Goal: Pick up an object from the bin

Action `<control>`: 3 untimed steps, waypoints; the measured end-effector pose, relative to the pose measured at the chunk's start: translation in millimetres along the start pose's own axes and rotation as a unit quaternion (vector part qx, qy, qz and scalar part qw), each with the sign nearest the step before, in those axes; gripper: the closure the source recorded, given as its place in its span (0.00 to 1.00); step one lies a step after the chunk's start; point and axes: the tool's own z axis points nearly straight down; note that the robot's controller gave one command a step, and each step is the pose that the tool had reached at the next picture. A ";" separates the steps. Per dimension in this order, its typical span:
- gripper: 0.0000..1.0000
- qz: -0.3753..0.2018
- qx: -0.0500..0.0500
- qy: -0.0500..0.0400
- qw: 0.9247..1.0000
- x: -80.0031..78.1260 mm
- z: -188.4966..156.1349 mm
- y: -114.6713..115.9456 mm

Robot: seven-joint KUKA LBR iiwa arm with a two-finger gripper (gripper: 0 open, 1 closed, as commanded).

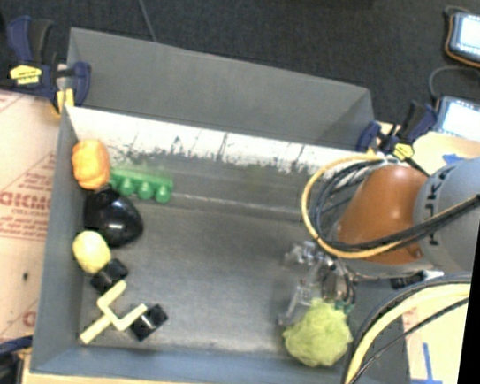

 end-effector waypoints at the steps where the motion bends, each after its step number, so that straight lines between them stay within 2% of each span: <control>1: 0.00 -0.017 0.000 0.002 1.000 20.6 -15.1 -14.1; 2: 0.00 -0.042 0.000 0.002 0.999 44.0 -49.4 -27.0; 3: 0.00 -0.064 0.000 -0.002 0.998 52.2 -58.2 -30.8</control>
Offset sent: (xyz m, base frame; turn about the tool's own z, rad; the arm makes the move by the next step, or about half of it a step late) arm -0.0616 -0.0270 0.0685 -0.1153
